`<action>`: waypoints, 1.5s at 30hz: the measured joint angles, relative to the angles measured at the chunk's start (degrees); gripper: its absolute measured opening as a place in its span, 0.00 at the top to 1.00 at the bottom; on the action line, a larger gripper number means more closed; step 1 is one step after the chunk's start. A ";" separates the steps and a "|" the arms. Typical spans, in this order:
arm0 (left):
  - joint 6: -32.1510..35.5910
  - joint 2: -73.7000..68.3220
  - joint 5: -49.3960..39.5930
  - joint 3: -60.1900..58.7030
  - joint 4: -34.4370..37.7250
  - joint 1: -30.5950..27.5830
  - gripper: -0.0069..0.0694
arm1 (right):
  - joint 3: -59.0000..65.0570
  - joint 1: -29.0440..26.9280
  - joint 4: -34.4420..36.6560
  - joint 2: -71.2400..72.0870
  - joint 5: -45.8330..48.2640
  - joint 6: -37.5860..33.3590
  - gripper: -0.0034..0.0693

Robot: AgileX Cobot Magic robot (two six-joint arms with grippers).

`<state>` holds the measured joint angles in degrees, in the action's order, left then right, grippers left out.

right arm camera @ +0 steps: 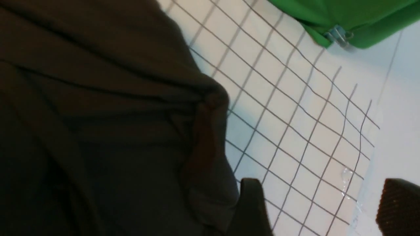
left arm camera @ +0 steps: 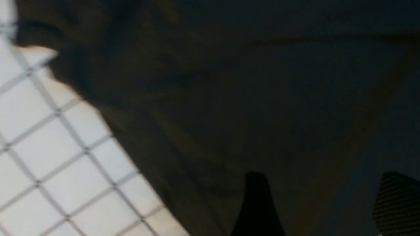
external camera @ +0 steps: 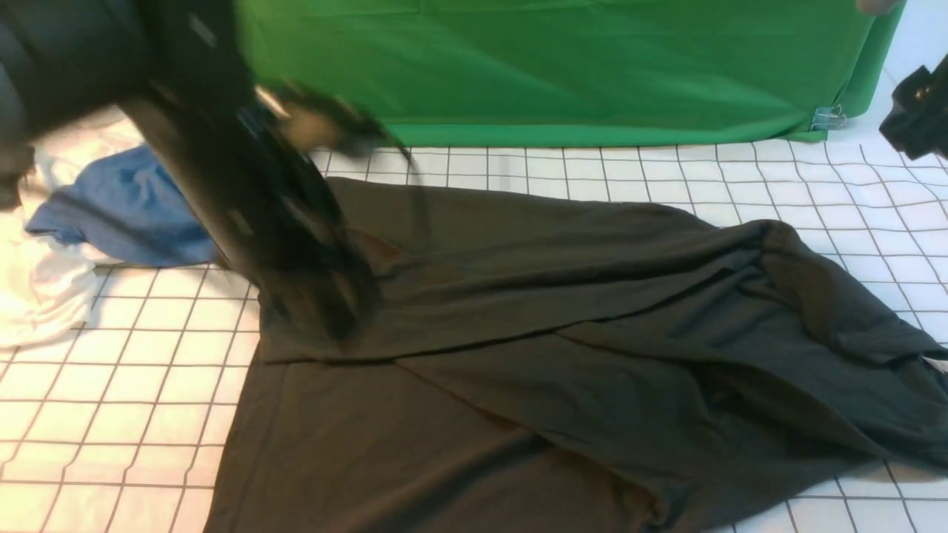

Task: Fold a long-sleeved shirt over a white checkered tablecloth.
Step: 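Grasp the near edge of the shirt at its hem and shoulder corners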

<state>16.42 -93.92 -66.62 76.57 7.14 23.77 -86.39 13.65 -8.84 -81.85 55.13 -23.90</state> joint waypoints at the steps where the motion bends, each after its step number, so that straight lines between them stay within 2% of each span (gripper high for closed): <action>1: 0.06 0.38 -0.73 -2.09 -0.05 2.19 0.38 | 0.00 0.89 0.00 0.90 0.34 0.05 0.24; 4: 0.62 1.29 -1.60 -10.58 -2.47 8.91 0.38 | 0.00 3.26 0.00 4.34 0.91 0.32 0.24; 8: 1.88 1.74 1.53 -19.14 -5.65 12.68 0.37 | 0.00 4.77 0.20 7.48 0.65 1.12 0.24; 17: 3.02 1.79 12.16 -33.28 -12.40 11.75 0.34 | 0.00 5.01 1.32 8.80 1.12 1.75 0.24; 26: 5.95 3.91 17.14 -37.12 -13.26 11.48 0.34 | 0.00 5.00 1.54 8.80 0.90 1.81 0.24; 29: 3.97 4.00 17.15 -37.24 -13.36 11.55 0.41 | 0.00 5.00 1.54 8.80 0.71 1.91 0.24; 33: 2.94 4.11 16.51 -36.94 -11.88 11.61 0.60 | 0.00 5.00 1.55 8.80 0.71 1.91 0.24; 36: 1.76 4.89 17.34 -35.34 -13.96 11.55 0.87 | 0.00 5.00 1.55 8.80 0.76 1.75 0.24; 37: 1.65 5.37 17.72 -34.22 -15.03 11.43 0.91 | 0.00 5.00 1.55 8.75 0.85 1.49 0.24; 41: 1.52 7.50 16.17 -30.80 -16.07 11.09 0.95 | 0.00 5.00 1.61 8.74 1.79 0.13 0.24; 45: 1.52 9.76 11.05 -26.22 -15.28 7.38 0.95 | 0.06 5.00 1.91 8.74 7.05 -1.50 0.24</action>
<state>17.95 -84.16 -55.57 50.35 -8.14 31.15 -86.32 18.65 -6.93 -73.11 62.17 -25.40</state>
